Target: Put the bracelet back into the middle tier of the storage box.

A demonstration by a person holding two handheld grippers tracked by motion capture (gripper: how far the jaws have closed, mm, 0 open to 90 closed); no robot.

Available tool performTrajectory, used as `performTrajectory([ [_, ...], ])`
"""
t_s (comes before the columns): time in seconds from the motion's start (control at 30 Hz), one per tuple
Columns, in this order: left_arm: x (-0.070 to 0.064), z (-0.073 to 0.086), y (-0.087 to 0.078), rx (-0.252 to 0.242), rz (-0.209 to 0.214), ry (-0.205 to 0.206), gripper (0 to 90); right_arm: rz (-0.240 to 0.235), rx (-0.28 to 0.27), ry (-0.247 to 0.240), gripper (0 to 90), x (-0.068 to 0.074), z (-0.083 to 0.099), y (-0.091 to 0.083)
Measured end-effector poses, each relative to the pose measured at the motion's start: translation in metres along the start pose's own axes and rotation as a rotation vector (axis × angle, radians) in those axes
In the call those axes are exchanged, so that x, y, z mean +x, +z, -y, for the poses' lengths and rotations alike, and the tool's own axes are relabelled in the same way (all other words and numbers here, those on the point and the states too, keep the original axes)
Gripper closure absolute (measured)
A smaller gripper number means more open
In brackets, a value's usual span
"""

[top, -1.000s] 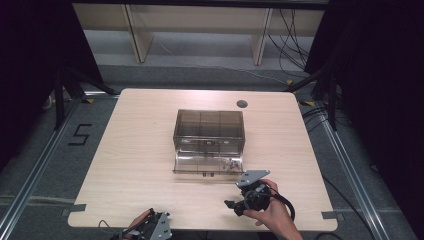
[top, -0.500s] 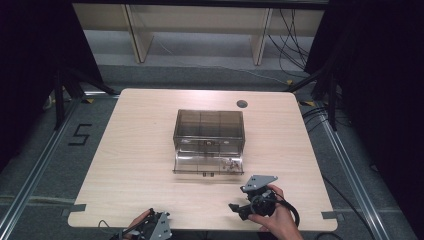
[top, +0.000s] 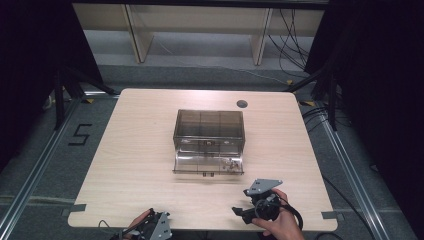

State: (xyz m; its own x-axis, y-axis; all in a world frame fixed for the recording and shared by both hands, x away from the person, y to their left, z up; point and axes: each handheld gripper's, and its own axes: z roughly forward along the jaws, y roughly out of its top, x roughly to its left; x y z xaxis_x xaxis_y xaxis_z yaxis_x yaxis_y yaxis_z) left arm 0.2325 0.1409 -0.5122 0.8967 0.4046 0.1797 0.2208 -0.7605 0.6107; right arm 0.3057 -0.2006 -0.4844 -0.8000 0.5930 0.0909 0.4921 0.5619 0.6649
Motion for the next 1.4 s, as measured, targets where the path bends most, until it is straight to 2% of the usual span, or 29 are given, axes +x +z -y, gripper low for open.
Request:
performTrajectory([
  [0.03,0.000,0.000,0.000,0.000,-0.003,-0.003,17.1,0.002,0.006,0.013,28.2,0.001,0.001,-0.001],
  [0.07,0.000,0.000,0.000,0.000,-0.003,-0.002,17.1,-0.005,-0.019,0.005,28.2,0.001,0.002,0.001],
  [0.1,0.000,0.000,0.000,0.001,-0.002,-0.001,17.1,-0.010,0.002,-0.002,28.2,0.000,0.002,-0.001],
  [0.17,0.000,0.000,0.000,0.001,-0.001,-0.001,17.1,0.002,-0.016,0.017,28.2,0.001,0.004,-0.001],
  [0.27,0.000,0.000,0.001,0.003,0.000,0.000,17.2,0.009,-0.021,0.011,28.2,0.001,0.006,-0.001],
  [0.3,0.000,0.000,0.001,0.003,0.000,0.000,17.1,0.004,-0.006,0.029,28.2,0.002,0.007,-0.002],
  [0.33,0.000,0.000,0.001,0.002,0.001,-0.001,17.1,-0.006,-0.003,0.002,28.2,0.000,0.007,-0.002],
  [0.37,0.000,0.000,0.001,0.002,0.001,-0.001,17.1,-0.003,0.003,0.019,28.2,0.001,0.008,-0.003],
  [0.4,0.000,0.000,0.001,-0.002,0.001,-0.002,17.1,-0.004,0.009,0.016,28.2,0.000,0.008,-0.003],
  [0.5,0.000,0.000,0.001,0.003,0.001,-0.001,17.2,-0.002,-0.016,0.016,28.1,0.001,0.010,-0.001],
  [0.53,0.000,0.000,0.001,0.000,0.001,-0.002,17.1,0.001,0.012,0.028,28.0,0.001,0.010,-0.004],
  [0.6,0.000,0.000,0.001,0.004,0.000,-0.001,17.1,0.015,-0.005,0.016,27.7,0.000,0.012,-0.004],
  [0.67,0.000,0.000,0.001,0.004,0.000,-0.001,17.2,-0.001,0.008,0.022,27.3,0.000,0.013,-0.005],
  [0.73,0.000,0.000,0.001,0.000,0.003,-0.006,17.1,-0.005,0.004,0.013,26.3,-0.001,0.014,-0.005],
  [0.8,0.000,0.000,0.001,0.004,0.001,-0.002,17.2,0.007,-0.012,0.038,25.7,0.000,0.016,-0.004],
  [0.83,0.000,0.000,0.002,-0.003,0.002,-0.007,17.2,0.019,-0.014,0.030,25.0,0.000,0.017,-0.005],
  [0.87,0.000,0.000,0.002,0.000,-0.003,-0.007,17.1,0.011,0.002,0.034,24.0,0.000,0.017,-0.007],
  [0.9,0.000,0.000,0.002,0.000,-0.002,-0.010,17.2,-0.001,-0.023,0.034,23.0,0.000,0.018,-0.006],
  [0.97,0.000,0.000,0.002,0.000,-0.001,-0.010,17.2,0.007,-0.002,0.033,19.7,0.001,0.019,-0.009],
  [1.0,0.000,0.000,0.002,0.001,0.000,-0.008,17.2,-0.001,0.006,0.048,18.7,0.002,0.020,-0.009],
  [1.1,0.000,0.001,0.002,-0.002,-0.003,-0.010,17.2,0.003,-0.021,0.037,16.9,0.004,0.023,-0.007],
  [1.13,0.000,0.001,0.002,0.000,-0.003,-0.010,17.2,0.006,-0.003,0.030,17.0,0.004,0.023,-0.009],
  [1.17,0.000,0.000,0.002,0.000,-0.003,-0.010,17.2,0.013,-0.023,0.035,16.9,0.005,0.024,-0.008],
  [1.2,0.000,0.000,0.002,-0.001,-0.003,-0.004,17.2,0.009,-0.002,0.025,16.9,0.005,0.024,-0.010],
  [1.27,-0.001,0.001,0.002,-0.007,0.005,-0.017,17.2,0.010,-0.008,0.026,16.9,0.006,0.026,-0.010],
  [1.4,-0.001,0.001,0.002,-0.006,0.003,-0.012,17.2,0.020,-0.005,0.025,16.9,0.008,0.028,-0.012],
])
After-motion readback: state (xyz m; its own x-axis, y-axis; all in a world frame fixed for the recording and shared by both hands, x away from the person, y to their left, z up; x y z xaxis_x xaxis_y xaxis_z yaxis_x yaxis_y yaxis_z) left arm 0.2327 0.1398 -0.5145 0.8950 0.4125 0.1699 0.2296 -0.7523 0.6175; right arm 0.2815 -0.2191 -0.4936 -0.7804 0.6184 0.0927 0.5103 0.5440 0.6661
